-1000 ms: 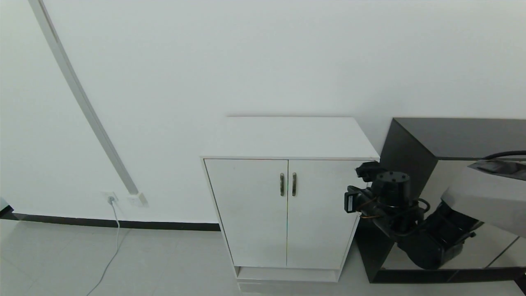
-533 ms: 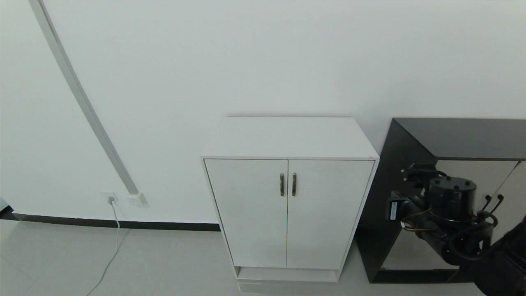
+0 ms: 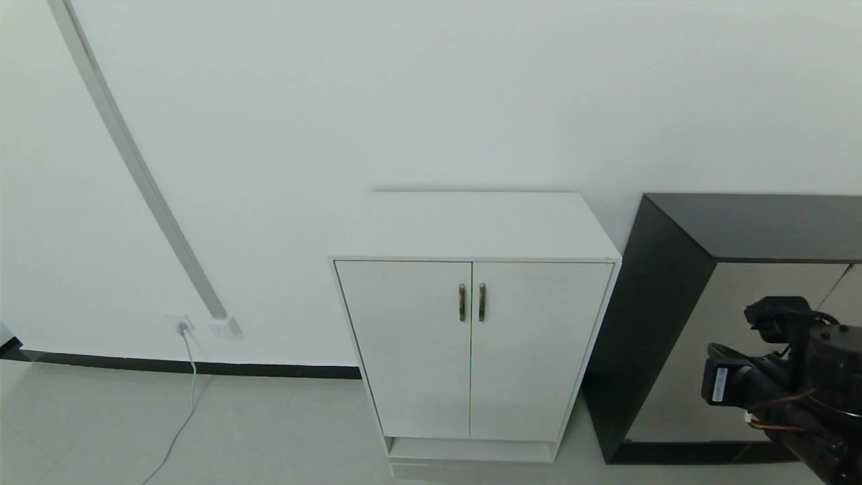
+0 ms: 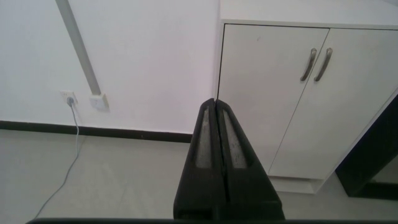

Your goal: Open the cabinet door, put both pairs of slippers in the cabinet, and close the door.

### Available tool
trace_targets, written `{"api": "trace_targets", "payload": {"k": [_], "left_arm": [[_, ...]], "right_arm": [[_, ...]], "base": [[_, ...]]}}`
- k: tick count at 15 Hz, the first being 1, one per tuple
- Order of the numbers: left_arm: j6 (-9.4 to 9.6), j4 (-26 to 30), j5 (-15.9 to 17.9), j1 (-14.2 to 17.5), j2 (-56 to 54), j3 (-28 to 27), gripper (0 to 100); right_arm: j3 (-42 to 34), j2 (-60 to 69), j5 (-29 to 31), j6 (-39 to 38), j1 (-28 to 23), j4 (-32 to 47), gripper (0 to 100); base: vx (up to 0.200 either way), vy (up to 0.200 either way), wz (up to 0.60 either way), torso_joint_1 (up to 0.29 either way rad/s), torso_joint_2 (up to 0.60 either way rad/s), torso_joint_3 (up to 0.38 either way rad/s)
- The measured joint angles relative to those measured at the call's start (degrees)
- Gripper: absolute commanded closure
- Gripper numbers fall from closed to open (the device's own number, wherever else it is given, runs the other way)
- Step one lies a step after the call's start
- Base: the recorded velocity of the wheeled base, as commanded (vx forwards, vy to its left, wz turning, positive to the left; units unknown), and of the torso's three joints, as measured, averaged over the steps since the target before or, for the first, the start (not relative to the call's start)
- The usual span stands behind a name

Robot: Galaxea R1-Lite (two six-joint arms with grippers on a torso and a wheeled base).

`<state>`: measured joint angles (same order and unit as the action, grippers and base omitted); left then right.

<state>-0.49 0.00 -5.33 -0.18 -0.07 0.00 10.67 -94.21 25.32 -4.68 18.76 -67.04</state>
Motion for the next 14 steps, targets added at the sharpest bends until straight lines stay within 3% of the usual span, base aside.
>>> {"api": "trace_targets", "payload": {"k": [8,14], "left_arm": [[0.02,0.0,-0.02,0.0,0.0,0.0,100],[-0.68,0.0,-0.11,0.0,0.0,0.0,100]], "right_arm": [[-9.96,12.93,-0.44,0.63,-3.46,1.35,100],[-10.67,29.53,-1.21,1.49,-4.55,19.75,100]], "base": [[0.0,0.0,0.0,0.0,0.0,0.0],[0.0,0.0,0.0,0.0,0.0,0.0]]}}
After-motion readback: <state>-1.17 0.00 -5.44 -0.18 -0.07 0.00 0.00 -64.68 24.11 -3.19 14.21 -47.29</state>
